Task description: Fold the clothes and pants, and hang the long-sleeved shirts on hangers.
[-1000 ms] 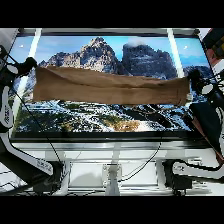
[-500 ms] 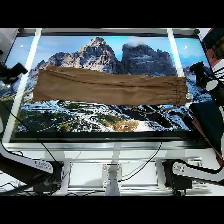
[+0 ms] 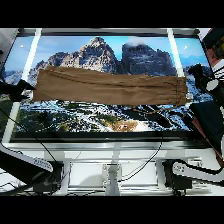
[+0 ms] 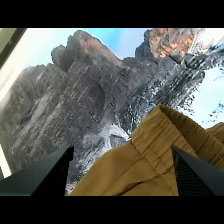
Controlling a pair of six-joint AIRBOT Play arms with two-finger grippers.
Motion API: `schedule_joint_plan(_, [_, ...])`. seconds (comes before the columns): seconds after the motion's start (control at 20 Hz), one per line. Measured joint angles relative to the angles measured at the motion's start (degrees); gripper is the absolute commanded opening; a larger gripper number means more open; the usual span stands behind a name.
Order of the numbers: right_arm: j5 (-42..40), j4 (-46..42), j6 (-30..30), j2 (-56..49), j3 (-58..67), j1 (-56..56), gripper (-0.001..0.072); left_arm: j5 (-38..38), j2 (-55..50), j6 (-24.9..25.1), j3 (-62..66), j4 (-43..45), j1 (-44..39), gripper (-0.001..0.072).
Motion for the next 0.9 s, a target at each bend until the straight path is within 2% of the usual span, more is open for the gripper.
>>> schedule_joint_plan(0.25, [0.20,-0.11,0.02,0.02,0.00,0.02,0.0691,5.64,-1.99,0.31,-2.05,-3.96,-3.04,0.0692])
schedule_joint_plan(0.5, [0.68,-0.11,0.02,0.02,0.00,0.02,0.0690,13.55,-3.69,5.16,-2.69,-12.28,-6.78,0.0690])
schedule_joint_plan(0.55, [1.14,-0.11,-0.02,0.02,0.00,0.02,0.0690,15.17,-3.96,6.14,-2.75,-13.40,-7.80,0.0638])
schedule_joint_plan(0.7, [2.93,-0.11,-2.51,0.17,0.00,0.04,0.0688,20.00,-4.81,7.17,-2.89,-14.80,-10.78,0.0131])
schedule_joint_plan(0.75, [3.65,-0.11,-3.93,0.37,0.02,0.04,0.0670,21.07,-4.94,7.41,-2.91,-14.97,-11.56,0.0028])
schedule_joint_plan(0.8, [4.48,-0.11,-5.35,0.74,0.02,0.04,0.0561,22.12,-4.98,7.74,-2.73,-15.17,-12.17,0.0027])
schedule_joint_plan(0.9, [6.01,-0.04,-8.48,2.12,0.07,0.04,0.0241,23.63,-4.72,8.31,-2.12,-15.19,-12.87,0.0027])
